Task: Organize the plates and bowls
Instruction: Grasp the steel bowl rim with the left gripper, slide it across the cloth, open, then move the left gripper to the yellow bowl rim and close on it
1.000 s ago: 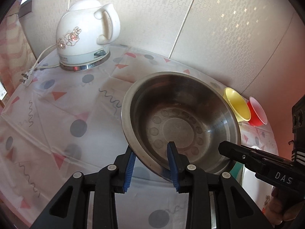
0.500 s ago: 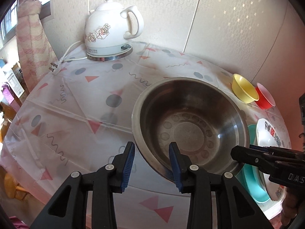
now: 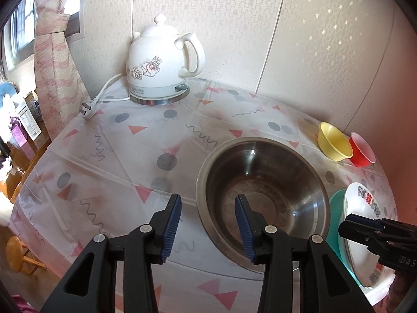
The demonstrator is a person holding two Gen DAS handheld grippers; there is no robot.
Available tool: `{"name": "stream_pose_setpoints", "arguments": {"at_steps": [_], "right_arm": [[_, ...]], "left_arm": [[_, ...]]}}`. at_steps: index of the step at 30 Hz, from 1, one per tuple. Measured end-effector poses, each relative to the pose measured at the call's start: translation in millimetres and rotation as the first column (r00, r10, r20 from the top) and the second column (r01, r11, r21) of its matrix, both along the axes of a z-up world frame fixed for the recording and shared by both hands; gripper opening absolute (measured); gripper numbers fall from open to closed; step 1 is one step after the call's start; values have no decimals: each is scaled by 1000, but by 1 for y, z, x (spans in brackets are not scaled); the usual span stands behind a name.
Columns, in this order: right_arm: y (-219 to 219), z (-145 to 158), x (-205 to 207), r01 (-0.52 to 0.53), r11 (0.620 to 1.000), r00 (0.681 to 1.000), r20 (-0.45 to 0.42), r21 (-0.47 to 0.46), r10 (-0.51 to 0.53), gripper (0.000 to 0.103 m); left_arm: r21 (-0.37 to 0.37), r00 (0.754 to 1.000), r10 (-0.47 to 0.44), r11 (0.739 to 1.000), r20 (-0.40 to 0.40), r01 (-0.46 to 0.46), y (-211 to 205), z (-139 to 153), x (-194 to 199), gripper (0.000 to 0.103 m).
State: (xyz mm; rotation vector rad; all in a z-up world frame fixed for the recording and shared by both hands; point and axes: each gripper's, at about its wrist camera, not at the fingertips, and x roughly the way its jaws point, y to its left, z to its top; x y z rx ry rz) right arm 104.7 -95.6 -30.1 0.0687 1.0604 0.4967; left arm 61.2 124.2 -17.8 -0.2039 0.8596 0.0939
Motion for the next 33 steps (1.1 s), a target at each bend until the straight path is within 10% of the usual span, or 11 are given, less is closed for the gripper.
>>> {"name": "stream_pose_setpoints", "arguments": {"at_steps": [15,33], "right_arm": [[-119,12,52,377,912,925,-18,161,-379,34],[-169,-13,142,567,809,823,-72,157,-563,24]], "left_arm": [[-7,985,-173,985,-22,173,-74,17,59,44],[-46,956,-288,957,-54,286,-159,4,163,44]]}}
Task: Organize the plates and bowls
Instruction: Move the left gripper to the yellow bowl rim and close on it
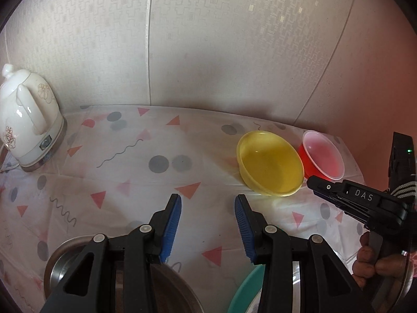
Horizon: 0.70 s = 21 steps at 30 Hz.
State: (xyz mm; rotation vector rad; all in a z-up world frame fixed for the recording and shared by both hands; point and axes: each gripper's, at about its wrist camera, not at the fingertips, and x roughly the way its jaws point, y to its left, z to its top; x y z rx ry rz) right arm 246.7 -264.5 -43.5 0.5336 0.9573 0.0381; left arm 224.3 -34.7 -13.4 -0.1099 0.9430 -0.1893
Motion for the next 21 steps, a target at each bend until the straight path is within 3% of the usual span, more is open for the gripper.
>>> {"name": "stream_pose_setpoints", "arguments": {"at_steps": [7,13,16,18,21], "right_arm": [[0,-13,16,6,1000,1000,-28,-16,-6,22],[1,-15,23,-19,1000,999,-30,-17,18,20],[3,-16,26,-42,999,999,-31,-22,41,15],[10,-16,28,-66,997,997,-29,-31,65,13],[18,-12,28,-91,994,996,-21,-68,90,13]], "left_arm": [[-78,992,24,996,-120,-34,-15,-23,37,44],[-131,993,14,991,-117,-29,-31,-34,55,41],[-137,990,-20,991,-141,1,-39,-42,64,20],[-164,988,-38,986,-147,14,-40,-44,63,15],[-130,992,-54,991,-113,39,-42,-41,55,15]]}}
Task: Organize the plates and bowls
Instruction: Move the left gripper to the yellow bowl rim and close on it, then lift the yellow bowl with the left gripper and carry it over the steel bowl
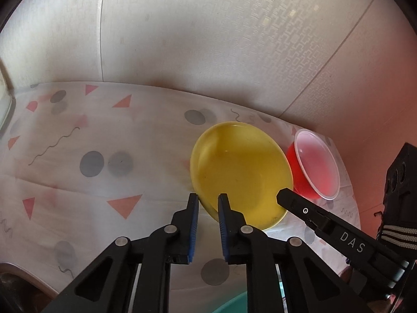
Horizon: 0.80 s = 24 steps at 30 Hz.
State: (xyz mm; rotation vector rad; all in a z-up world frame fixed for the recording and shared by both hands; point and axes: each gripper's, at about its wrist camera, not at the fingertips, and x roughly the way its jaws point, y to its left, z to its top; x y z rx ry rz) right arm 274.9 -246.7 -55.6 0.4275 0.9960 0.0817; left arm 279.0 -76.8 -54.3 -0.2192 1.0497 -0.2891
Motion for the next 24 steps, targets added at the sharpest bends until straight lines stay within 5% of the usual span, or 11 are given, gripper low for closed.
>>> {"name": "stream_pose_setpoints", "arguments": {"at_steps": [9,15,19,24], "right_arm": [[13,12,-18,-57,998,998,27,13,57,13],[10,1,-20,-22,1000,1000,-20,14,22,13],[7,0,-22,-16,1000,1000,-20,17,16,14],[6,-2,-17,-5,1000,999,-33,16,6,16]], "left_arm": [[13,998,-20,1000,64,20,7,19,-30,15],[-6,997,68,998,48,-67,34,19,-31,16],[-62,994,108,992,29,-106,50,18,-25,40],[-50,997,68,996,23,-67,39,12,-15,41]]}}
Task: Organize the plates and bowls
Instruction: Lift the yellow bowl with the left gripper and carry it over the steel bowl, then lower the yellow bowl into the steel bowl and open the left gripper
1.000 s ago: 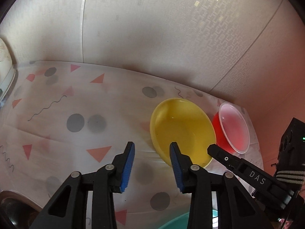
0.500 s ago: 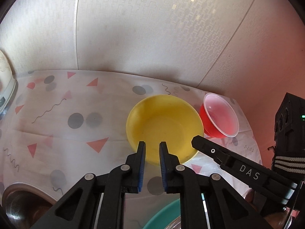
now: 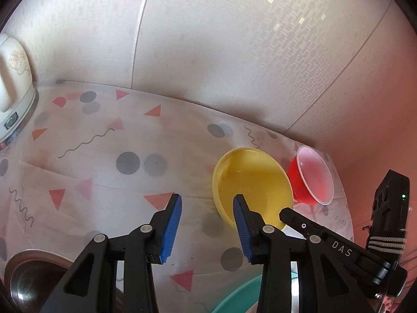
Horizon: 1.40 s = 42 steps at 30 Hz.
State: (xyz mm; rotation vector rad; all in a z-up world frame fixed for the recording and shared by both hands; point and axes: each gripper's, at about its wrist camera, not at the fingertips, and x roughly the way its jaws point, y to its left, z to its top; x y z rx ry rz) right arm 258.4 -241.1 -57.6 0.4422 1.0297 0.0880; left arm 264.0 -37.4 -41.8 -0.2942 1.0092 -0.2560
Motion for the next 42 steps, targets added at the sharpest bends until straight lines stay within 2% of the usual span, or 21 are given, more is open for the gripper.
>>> {"name": "stream_pose_setpoints", "arguments": {"at_steps": [5,6,7,8,12,25,35,42], "right_arm": [[-7,-1,4,8,1000,1000,-7,1,-8,16],[-7,-1,4,4,1000,1000,-5,-8,-4,16],[-6,-1,5,-3,1000,1000,-2,-18,3,14],[-4,-1,4,-9,1000,1000,0,-26,9,14],[-1,4,1,-27,998,999,16,-54,28,14],[13,40,-41,-87,996,992,98,34,83,14],[54,54,-78,-197,979,972,141,60,187,14],[100,54,-98,-301,952,945,149,50,291,14]], "left_arm": [[-5,999,-33,999,-35,33,-13,-16,8,40],[-3,998,-45,999,-36,45,-16,-18,8,37],[-9,997,-69,998,-40,69,-19,-20,8,21],[-7,995,-87,996,-45,86,-22,-21,8,15],[5,995,-95,995,-19,95,-23,-16,2,15],[-14,997,-37,999,70,38,3,35,-53,15],[-1,992,24,1000,126,-24,47,54,-113,15],[-16,986,96,995,136,-95,92,53,-154,15]]}}
